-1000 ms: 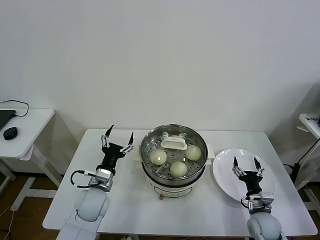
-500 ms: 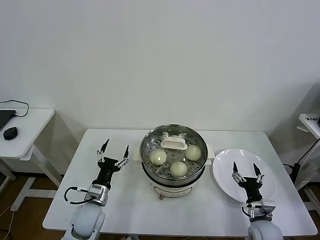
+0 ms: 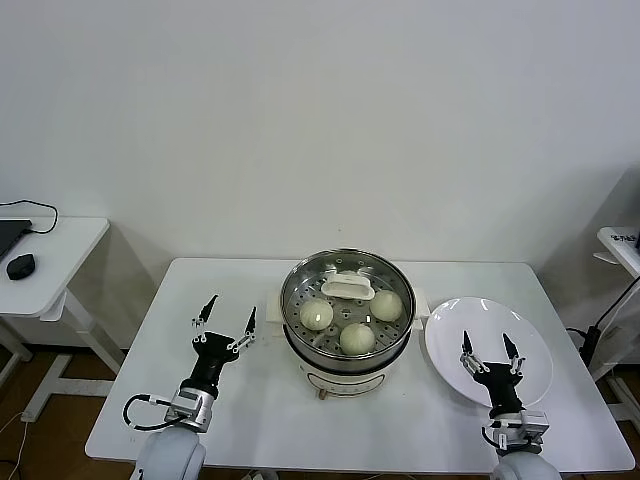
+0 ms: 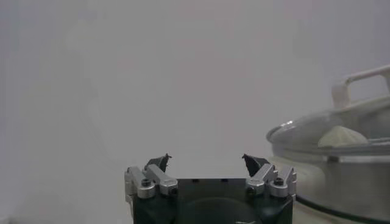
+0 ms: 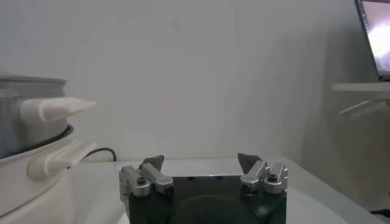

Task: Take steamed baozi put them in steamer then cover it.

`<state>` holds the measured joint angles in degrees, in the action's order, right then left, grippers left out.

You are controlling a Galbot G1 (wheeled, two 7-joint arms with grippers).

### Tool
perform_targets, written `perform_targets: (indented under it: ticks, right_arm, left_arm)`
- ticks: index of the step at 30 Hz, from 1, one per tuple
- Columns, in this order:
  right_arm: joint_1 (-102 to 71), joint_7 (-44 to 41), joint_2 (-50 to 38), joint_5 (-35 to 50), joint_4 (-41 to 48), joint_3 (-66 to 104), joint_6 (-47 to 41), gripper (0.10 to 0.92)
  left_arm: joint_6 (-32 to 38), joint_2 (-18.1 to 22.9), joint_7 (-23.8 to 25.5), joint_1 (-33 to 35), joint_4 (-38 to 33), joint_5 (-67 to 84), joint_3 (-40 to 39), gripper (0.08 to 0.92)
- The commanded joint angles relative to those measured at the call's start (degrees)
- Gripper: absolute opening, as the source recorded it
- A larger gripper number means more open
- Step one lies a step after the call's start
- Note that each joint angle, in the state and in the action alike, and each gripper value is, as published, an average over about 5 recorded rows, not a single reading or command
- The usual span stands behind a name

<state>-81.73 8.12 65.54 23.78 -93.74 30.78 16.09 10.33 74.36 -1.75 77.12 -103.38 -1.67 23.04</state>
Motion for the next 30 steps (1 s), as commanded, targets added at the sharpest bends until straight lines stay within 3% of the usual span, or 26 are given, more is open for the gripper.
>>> perform_targets:
  ticks: [1,30]
  right_arm:
    - [-1.5,-0.6,0.3,-0.4,-0.6,0.1,0.8,0.823]
    - [-2.2,-1.4,1.0,-0.6,-0.7,1.3,1.1,0.823]
  left_arm:
    - [1.3,0.2,0.2,1.5,0.0,0.0,0.2,0.823]
    - [0.8,0.1,0.0,1.3,0.7,-1.7,-0.2,0.823]
